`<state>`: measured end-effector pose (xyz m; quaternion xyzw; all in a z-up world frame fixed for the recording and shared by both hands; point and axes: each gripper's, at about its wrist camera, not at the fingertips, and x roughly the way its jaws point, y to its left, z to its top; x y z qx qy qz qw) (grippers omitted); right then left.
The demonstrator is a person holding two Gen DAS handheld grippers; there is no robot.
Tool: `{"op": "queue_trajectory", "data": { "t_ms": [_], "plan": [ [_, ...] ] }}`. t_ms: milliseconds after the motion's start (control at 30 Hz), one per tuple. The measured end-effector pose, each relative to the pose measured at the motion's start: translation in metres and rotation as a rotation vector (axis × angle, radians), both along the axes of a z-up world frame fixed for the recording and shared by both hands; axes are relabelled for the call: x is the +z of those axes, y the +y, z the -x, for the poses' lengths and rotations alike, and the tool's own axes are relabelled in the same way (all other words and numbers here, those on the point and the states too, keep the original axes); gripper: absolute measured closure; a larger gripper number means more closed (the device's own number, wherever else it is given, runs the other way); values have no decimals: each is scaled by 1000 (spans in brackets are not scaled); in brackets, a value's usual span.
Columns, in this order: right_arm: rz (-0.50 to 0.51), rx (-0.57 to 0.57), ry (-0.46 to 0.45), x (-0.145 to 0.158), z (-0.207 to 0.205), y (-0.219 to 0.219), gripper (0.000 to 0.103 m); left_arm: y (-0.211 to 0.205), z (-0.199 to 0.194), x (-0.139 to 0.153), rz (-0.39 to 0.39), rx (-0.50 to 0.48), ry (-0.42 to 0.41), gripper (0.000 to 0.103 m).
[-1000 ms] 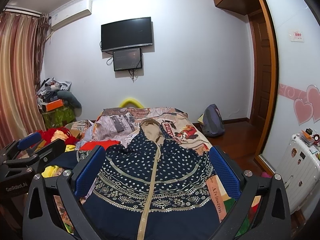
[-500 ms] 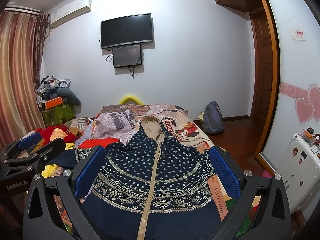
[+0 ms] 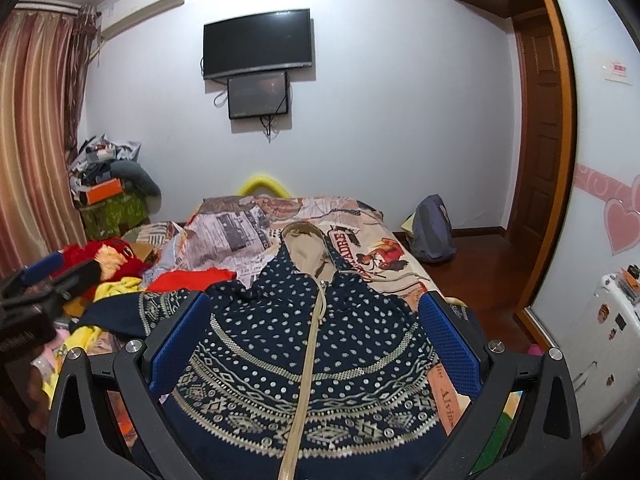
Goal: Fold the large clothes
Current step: 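Reach the left tool to the hoodie sleeve cuff and grasp it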
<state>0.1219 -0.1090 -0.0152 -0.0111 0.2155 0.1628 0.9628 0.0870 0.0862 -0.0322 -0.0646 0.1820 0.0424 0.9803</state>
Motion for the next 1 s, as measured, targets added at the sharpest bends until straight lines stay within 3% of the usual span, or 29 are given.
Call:
{"op": "queue_trajectory", "data": {
  "t_ms": [100,267,367,500,633,767,867,1000],
  "plan": [
    [13,13,32,-11,-21,9,0,29,-15,-10,1,56,26,0],
    [43,44,98,-35,-63,26,0,91,-38,-37,-23,256,89,0],
    [64,37,147,-55,-86,34,0,135,-48,-60,6,309,137,0],
    [97,24,278,-94,-119,41,0,186,-55,-96,72,369,214,0],
    [118,18,358,-115,-135,40,0,243,-59,-143,246,383,336,0],
    [138,7,373,-119,-145,41,0,284,-56,-183,444,358,396,0],
    [151,6,391,-124,-153,44,0,310,-48,-210,639,304,383,0],
    [172,10,413,-132,-163,51,0,335,-45,-231,763,328,362,1]
  ]
}}
